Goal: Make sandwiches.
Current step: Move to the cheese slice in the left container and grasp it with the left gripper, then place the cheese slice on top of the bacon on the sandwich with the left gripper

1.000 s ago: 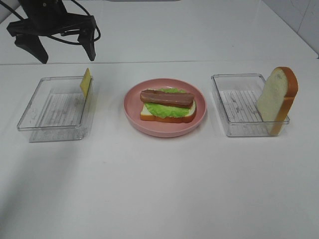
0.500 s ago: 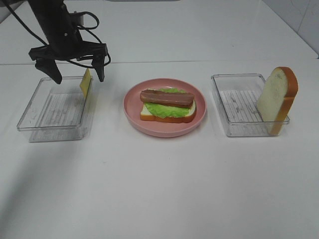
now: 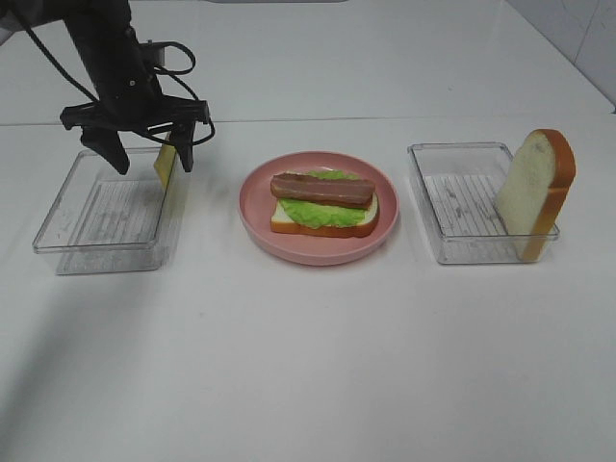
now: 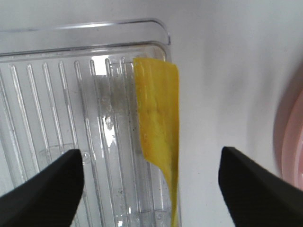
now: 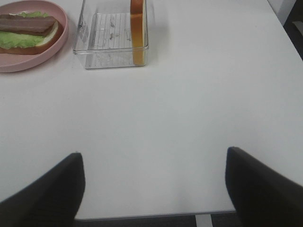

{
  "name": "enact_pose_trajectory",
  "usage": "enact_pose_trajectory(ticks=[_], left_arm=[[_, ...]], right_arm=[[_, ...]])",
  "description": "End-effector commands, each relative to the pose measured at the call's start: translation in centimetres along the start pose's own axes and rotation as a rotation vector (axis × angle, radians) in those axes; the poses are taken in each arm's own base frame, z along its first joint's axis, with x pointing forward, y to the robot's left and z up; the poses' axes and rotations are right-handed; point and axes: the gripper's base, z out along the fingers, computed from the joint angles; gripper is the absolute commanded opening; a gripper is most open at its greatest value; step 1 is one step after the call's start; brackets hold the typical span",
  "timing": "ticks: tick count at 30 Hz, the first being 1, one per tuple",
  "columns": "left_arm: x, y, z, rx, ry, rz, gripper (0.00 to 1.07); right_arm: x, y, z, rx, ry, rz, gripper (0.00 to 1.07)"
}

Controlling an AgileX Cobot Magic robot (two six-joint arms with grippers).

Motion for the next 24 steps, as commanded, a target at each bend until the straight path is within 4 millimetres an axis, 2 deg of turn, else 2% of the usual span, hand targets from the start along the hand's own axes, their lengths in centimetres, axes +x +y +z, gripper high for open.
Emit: enact_pose_trajectory(ticks=[1, 2, 3, 5, 6, 11, 13, 14, 15, 16, 17, 18, 19, 20, 24], left_arm=[[0.73, 0.24, 0.07, -0.027, 0.085, -0.006, 0.56], [0.73, 0.24, 0.07, -0.027, 0.085, -0.006, 0.56], [0.73, 0.24, 0.07, -0.028, 0.085, -0.006, 0.49], [0.73, 0.24, 0.07, -0.027, 0.085, -0.006, 0.46], [0.74, 0.19, 0.07, -0.027, 0.085, -0.004, 0.40], [0.73, 0.12, 0.07, -0.024, 0.083, -0.004, 0.34], [0.73, 0.10, 0.07, -0.022, 0.082, -0.001, 0.26], [0.73, 0.10, 0.07, -0.022, 0.082, -0.001, 0.26], [0.69, 0.09, 0.08, -0.021, 0.078, 0.004, 0.18], [0.69, 0.09, 0.08, -0.021, 0.078, 0.004, 0.18], [0.65, 0.01, 0.08, -0.012, 0.073, 0.012, 0.10], [0.65, -0.04, 0.08, -0.007, 0.073, 0.016, 0.06], [0.65, -0.04, 0.08, -0.007, 0.073, 0.016, 0.06], [0.64, -0.18, 0.08, 0.009, 0.073, 0.025, 0.00], [0.63, -0.37, 0.08, 0.030, 0.071, 0.033, 0.00]], right_arm=[[0.15, 0.01, -0.17, -0.001, -0.025, 0.008, 0.80], [0.15, 0.01, -0.17, -0.001, -0.025, 0.008, 0.80], [0.15, 0.01, -0.17, -0.001, -0.025, 0.008, 0.80], [0.15, 0.01, -0.17, -0.001, -0.025, 0.008, 0.80], [0.15, 0.01, -0.17, -0.001, -0.025, 0.008, 0.80], [0.15, 0.01, -0.17, -0.001, -0.025, 0.008, 0.80], [0.15, 0.01, -0.17, -0.001, -0.025, 0.008, 0.80], [0.15, 0.01, -0.17, -0.001, -0.025, 0.008, 0.80], [0.15, 0.01, -0.17, -0.001, -0.025, 0.008, 0.80], [0.15, 0.01, -0.17, -0.001, -0.025, 0.008, 0.80], [0.15, 0.01, -0.17, -0.001, -0.025, 0.008, 0.80], [0.15, 0.01, -0.17, -0.001, -0.025, 0.008, 0.80], [0.15, 0.01, -0.17, -0.001, -0.025, 0.008, 0.80], [0.15, 0.01, -0.17, -0.001, -0.025, 0.008, 0.80], [0.15, 0.01, -0.17, -0.001, -0.025, 0.008, 0.80]])
